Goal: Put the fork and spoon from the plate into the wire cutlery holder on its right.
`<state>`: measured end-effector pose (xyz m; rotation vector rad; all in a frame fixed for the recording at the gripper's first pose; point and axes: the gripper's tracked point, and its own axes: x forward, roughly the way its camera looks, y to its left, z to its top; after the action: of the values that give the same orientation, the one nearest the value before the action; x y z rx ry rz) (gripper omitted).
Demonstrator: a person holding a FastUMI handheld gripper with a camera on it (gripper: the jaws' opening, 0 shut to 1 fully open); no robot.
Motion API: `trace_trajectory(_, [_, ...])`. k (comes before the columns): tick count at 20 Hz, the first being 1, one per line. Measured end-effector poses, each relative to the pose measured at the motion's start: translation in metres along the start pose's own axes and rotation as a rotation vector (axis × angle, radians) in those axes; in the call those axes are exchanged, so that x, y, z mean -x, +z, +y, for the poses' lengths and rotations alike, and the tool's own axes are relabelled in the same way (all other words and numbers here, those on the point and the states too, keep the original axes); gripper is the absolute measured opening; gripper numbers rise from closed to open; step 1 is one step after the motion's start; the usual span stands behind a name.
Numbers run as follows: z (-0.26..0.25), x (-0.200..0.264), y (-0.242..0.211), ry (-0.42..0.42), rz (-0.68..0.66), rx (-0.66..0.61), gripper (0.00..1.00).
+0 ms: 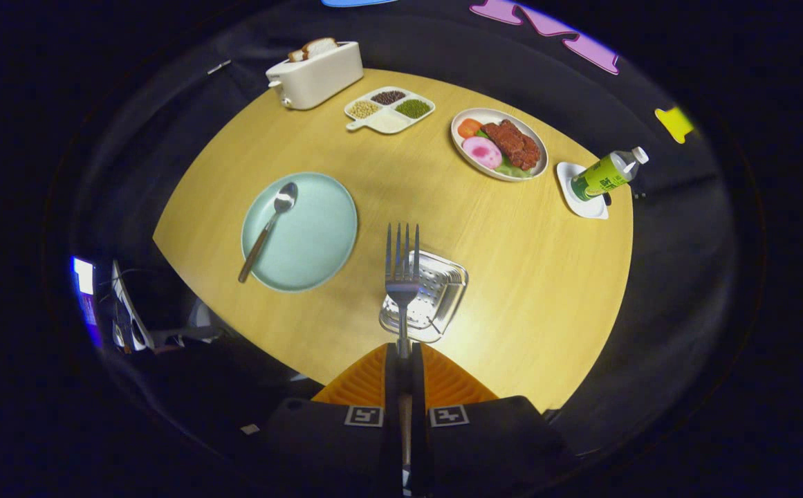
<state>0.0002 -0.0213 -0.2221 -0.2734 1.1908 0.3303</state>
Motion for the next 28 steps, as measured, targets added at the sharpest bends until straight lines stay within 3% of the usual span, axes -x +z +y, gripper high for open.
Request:
trace_trajectory(7, [-0.029, -0.019, -0.047, -0.002, 0.285, 0.111, 0.10])
trace_trajectory(13, [-0.025, -0.035, -0.037, 0.009, 0.479, 0.156, 0.10])
trace_trajectory(18, [-0.024, -0.052, -0.026, -0.052, 0.575, 0.216, 0.10])
trace_trajectory(20, [-0.024, -0.057, -0.022, -0.063, 0.566, 0.219, 0.15])
trace_trajectory(24, [-0.027, -0.058, -0.006, -0.076, 0.450, 0.195, 0.44])
trace_trajectory(28, [-0.021, -0.039, 0.017, -0.081, 0.183, 0.121, 0.44])
